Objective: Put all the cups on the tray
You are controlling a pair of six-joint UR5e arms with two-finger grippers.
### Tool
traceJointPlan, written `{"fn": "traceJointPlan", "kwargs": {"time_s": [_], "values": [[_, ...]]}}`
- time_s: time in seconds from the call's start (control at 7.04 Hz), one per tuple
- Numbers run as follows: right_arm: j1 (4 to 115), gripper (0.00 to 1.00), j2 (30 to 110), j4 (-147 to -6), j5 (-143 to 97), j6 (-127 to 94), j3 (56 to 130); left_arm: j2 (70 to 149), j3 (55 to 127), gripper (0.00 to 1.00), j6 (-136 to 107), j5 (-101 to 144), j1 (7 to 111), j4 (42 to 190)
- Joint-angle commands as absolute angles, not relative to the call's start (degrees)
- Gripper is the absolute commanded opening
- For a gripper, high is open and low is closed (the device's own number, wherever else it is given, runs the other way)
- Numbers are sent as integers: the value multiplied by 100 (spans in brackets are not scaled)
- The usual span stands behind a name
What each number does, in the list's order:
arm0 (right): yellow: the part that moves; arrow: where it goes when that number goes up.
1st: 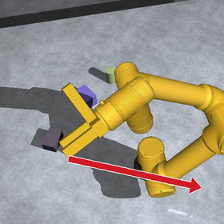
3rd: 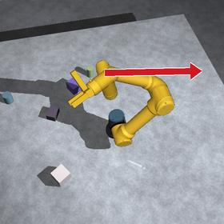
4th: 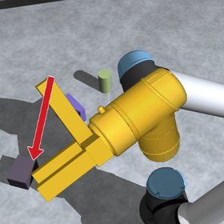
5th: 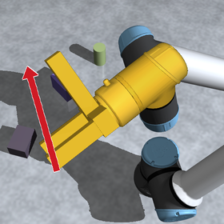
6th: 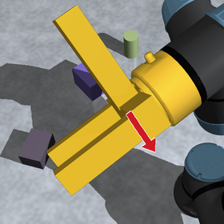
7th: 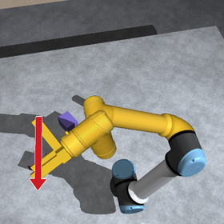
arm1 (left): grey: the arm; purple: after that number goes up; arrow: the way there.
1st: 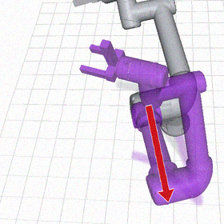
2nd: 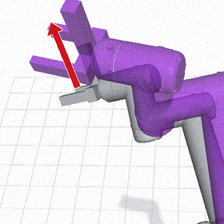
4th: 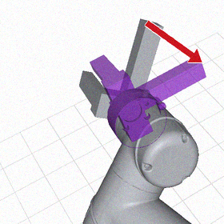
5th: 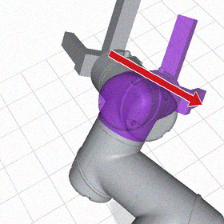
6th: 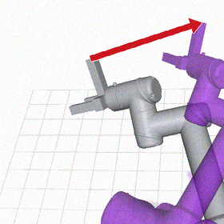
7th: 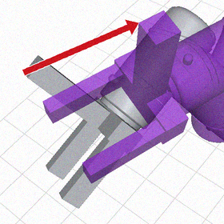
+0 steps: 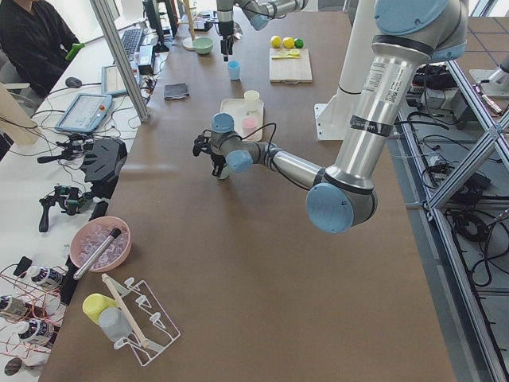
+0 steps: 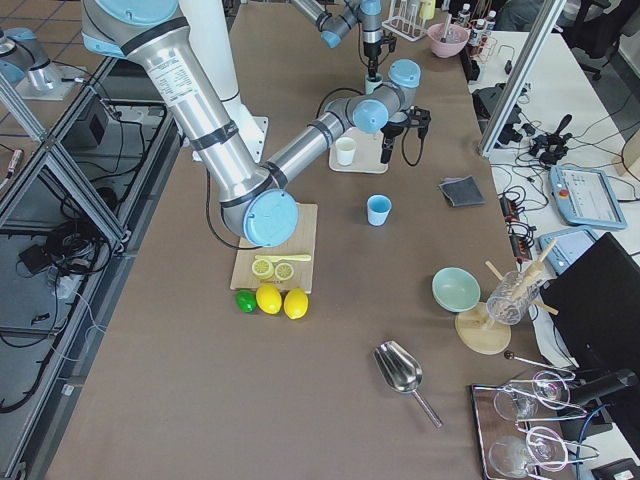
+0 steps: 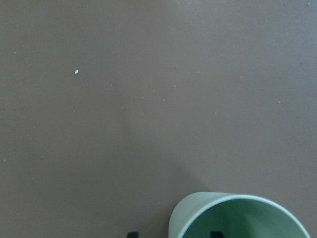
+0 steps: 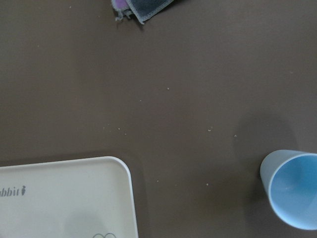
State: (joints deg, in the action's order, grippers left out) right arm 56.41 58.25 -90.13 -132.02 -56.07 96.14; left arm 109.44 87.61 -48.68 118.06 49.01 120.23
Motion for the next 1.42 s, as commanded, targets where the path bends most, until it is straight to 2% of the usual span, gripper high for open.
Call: {"fn": "traceJointPlan", "kwargs": {"time_s": [0.0, 0.28, 0.43, 0.71, 0.99, 1.28], "values": [[6334, 100, 6378, -9237, -13289, -4225, 9572, 11213, 8798, 0, -4931, 11934, 5070, 11675], [6451, 100, 6880, -9150, -13140, -3414, 9327, 11940, 9060, 0, -5201, 12103, 5159, 10553], [6451, 100, 6856, -9115, -13044, -3314, 9047, 12240, 9105, 0, -5455, 12094, 5142, 10286], [6277, 100, 6890, -8878, -13060, -3845, 9105, 12383, 9236, 0, -5555, 12094, 5133, 10073], [5645, 100, 6899, -8133, -12825, -4848, 9088, 12498, 9281, 0, -5746, 12059, 5002, 9993], [5301, 100, 7021, -8086, -12429, -4957, 9018, 12585, 9307, 0, -5922, 12059, 4931, 9984]]}}
